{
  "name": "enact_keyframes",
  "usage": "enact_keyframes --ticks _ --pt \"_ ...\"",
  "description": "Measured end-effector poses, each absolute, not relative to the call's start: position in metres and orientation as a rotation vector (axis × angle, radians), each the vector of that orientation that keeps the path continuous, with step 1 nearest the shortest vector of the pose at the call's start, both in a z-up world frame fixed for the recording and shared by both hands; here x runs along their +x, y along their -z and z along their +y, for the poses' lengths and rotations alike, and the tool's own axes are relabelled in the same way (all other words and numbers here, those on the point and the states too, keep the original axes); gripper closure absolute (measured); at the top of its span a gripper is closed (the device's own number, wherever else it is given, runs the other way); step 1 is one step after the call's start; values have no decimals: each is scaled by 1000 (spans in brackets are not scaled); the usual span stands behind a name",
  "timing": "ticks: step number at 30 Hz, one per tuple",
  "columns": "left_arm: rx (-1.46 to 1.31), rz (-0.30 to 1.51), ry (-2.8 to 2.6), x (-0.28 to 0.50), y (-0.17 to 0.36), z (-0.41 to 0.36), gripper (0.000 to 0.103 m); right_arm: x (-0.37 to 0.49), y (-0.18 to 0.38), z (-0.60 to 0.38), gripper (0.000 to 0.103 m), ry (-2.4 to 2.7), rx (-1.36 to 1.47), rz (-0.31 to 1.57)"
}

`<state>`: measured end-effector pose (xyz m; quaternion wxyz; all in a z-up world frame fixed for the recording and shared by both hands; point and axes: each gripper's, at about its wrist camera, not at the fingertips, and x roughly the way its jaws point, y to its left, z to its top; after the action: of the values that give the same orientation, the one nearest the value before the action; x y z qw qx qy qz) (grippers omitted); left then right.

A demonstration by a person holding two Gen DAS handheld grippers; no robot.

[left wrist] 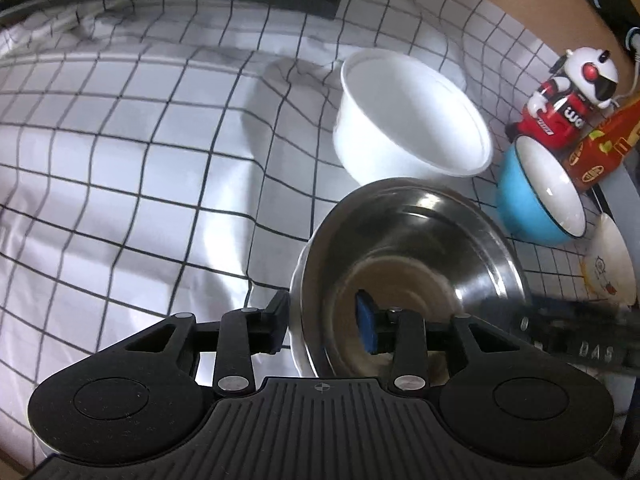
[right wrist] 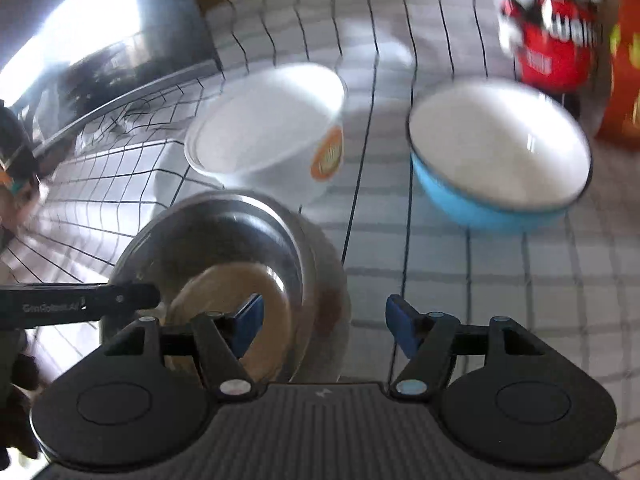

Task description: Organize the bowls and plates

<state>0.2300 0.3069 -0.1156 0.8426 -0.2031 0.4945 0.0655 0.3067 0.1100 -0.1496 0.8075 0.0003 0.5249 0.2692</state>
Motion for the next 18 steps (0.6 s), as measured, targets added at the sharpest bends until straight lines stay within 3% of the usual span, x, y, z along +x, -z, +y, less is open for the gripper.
enact_keyframes --ticks 4,18 --pt "-483 1085 -155 235 122 309 66 306 166 108 35 -650 117 1237" --pt "-585 1146 -114 277 126 281 64 337 160 70 34 -584 153 1201"
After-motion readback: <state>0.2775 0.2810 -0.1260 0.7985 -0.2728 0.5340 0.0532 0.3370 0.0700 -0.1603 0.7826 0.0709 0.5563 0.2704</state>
